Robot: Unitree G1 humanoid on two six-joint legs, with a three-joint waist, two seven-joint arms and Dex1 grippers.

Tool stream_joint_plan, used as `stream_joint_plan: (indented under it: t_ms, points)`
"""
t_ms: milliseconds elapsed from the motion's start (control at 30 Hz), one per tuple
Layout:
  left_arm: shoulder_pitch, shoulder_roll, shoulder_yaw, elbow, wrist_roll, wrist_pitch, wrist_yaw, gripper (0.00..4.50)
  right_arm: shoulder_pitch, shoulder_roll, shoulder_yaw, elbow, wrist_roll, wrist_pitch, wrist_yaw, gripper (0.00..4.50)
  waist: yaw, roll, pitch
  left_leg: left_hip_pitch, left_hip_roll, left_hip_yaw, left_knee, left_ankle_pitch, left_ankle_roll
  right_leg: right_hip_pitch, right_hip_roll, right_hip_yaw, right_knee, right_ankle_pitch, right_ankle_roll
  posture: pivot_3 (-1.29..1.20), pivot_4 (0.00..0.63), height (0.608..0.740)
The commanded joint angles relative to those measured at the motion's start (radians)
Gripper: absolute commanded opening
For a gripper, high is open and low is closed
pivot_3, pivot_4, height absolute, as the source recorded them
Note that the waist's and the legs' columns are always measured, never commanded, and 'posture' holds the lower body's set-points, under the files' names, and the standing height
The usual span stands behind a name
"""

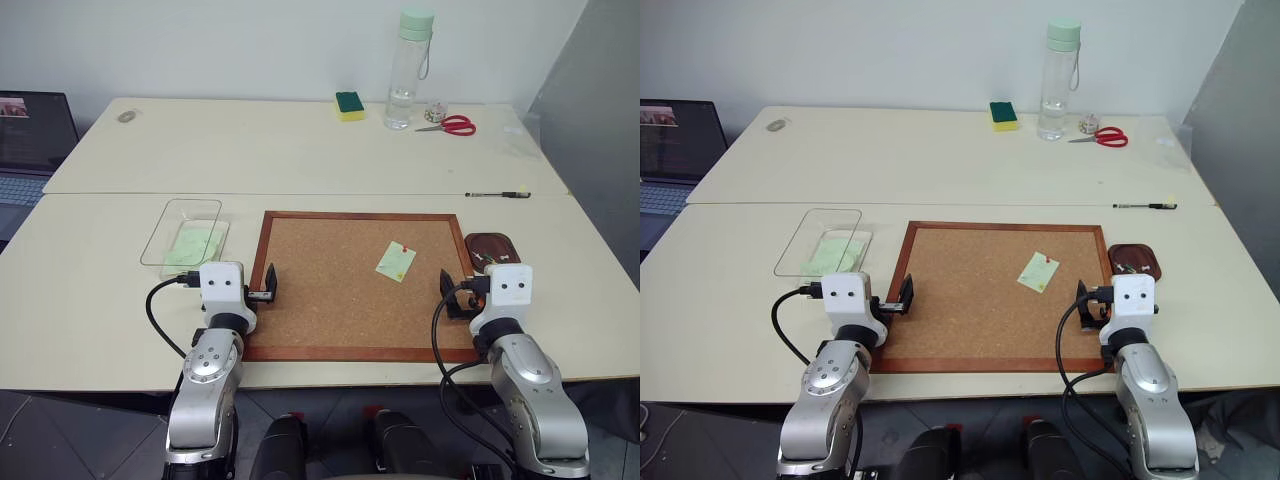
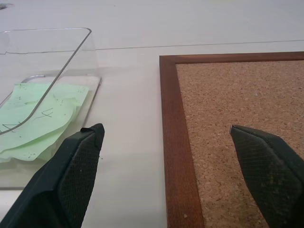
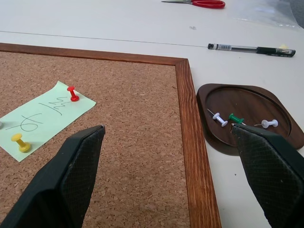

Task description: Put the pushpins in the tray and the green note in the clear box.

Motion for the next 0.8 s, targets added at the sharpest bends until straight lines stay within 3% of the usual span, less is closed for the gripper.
stream_joint_plan:
  t_ms: [33,800]
  points:
    - [-0.002,-0.003,0.005,-0.047,-0.005,-0.007,0.000,4.46,-0.005,0.001,-0.017,-0.034,0.001,-0.020,-0.007,4.50,0.000,0.000,0.000,0.000,0.000,0.000,0.000,0.000,0.000,0.000,0.000,0.000,0.000,0.000,0.000,0.00,0.150,0.740]
    - [-0.009,0.012,0.002,-0.048,-0.052,-0.010,-0.055,4.46,-0.007,-0.006,-0.010,-0.028,0.003,-0.026,0.003,4.50,0.000,0.000,0.000,0.000,0.000,0.000,0.000,0.000,0.000,0.000,0.000,0.000,0.000,0.000,0.000,0.00,0.150,0.740]
